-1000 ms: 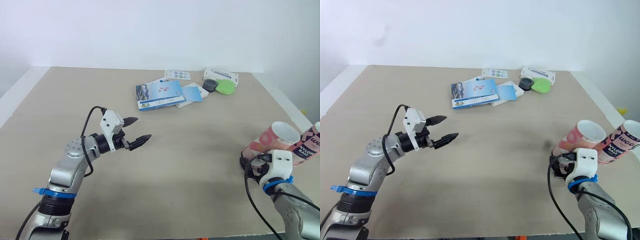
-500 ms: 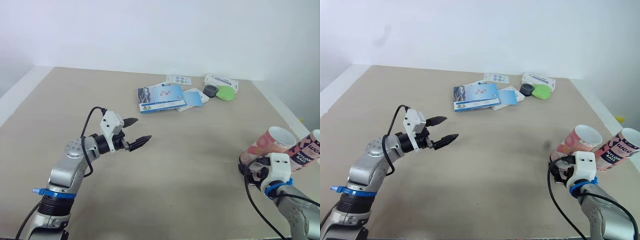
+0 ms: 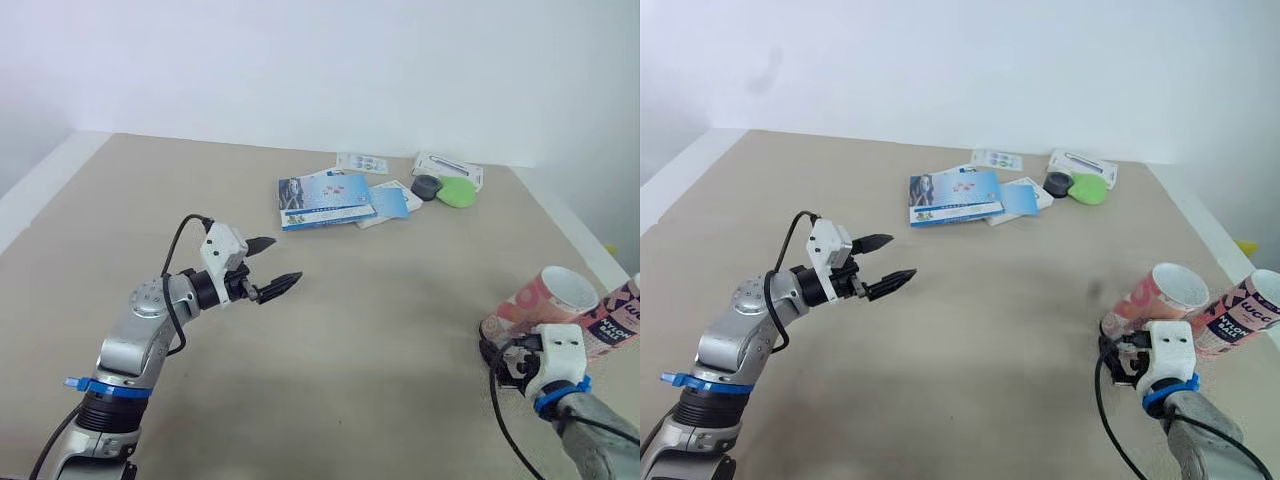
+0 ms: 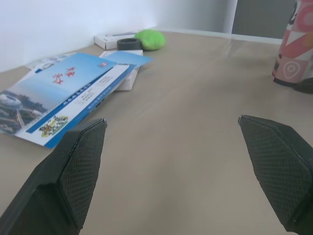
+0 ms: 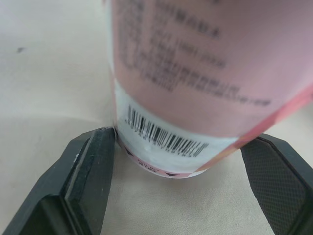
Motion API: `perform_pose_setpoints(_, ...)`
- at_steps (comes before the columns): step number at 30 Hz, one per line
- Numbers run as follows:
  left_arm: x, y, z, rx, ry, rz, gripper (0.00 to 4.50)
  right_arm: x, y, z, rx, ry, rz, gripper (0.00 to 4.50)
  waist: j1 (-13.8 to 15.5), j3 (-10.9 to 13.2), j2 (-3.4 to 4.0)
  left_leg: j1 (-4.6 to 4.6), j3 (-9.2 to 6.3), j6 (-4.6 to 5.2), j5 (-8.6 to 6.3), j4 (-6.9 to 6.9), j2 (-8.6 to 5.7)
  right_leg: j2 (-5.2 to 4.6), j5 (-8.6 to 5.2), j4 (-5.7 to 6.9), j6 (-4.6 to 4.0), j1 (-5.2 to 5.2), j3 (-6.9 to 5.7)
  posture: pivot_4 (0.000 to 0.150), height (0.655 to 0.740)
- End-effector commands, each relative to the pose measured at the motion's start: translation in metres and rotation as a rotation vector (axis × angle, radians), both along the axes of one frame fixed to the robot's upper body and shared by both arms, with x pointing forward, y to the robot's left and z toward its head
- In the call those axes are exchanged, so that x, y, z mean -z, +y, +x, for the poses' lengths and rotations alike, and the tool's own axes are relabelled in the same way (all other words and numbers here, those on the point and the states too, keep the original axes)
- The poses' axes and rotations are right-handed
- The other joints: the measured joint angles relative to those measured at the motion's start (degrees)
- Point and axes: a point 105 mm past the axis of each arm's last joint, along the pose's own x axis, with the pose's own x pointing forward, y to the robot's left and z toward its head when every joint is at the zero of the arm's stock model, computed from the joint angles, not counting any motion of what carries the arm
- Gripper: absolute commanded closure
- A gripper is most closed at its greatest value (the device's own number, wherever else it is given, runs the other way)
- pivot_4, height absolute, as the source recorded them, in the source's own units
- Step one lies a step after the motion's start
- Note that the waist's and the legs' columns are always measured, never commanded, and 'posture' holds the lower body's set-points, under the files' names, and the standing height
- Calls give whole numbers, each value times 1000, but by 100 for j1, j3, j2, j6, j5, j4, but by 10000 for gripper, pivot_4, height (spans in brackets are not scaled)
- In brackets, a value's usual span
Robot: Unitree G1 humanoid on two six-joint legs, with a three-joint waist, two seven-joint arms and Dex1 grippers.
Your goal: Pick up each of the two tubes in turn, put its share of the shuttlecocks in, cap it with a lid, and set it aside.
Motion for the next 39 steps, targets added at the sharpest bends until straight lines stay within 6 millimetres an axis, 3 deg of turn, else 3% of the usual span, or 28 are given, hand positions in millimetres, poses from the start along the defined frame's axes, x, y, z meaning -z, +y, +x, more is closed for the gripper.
perform_pose_setpoints(1,-7,-2,-2,10,-40,-7,0,65,23,-36,-61,212,114,2714,-2,0,0,-2,1,-4,-3,0,3,2,-1,0,-1,0,0,1500,7400)
perform_pose_setpoints(7,-8,-1,-1,9,-40,-6,0,44,22,-32,-75,27,105,2714,-1,15,25,-2,-5,-41,-39,0,24,25,-31,1,-21,2,-3,1500,7400)
perform_pose_setpoints(11,-8,-1,0,11,-42,-4,0,38,29,-40,-134,-26,133,2714,0,63,100,-3,-3,-47,-46,0,26,33,-44,6,-27,1,0,1500,7400)
perform_pose_setpoints(19,-7,0,0,9,-40,-5,0,27,35,-52,-169,-83,203,2714,-3,99,172,-4,-5,-47,-63,-10,38,70,-68,20,-62,1,-3,1500,7400)
perform_pose_setpoints(27,-7,1,1,2,-39,-10,0,12,76,-51,-421,-120,199,2714,-9,107,186,-2,-6,-48,-65,-15,40,73,-73,21,-65,0,-2,1500,7400)
perform_pose_setpoints(31,-6,6,-2,-18,-31,-32,0,-7,103,-41,-636,-207,139,2714,-59,125,213,5,0,-52,-63,-9,44,79,-70,33,-68,0,3,1500,7400)
perform_pose_setpoints(39,-14,35,-13,-194,-100,-74,0,-34,133,9,-757,-348,161,2714,-108,202,280,-1,10,-91,-41,6,18,58,-74,94,-51,-28,24,1500,7400)
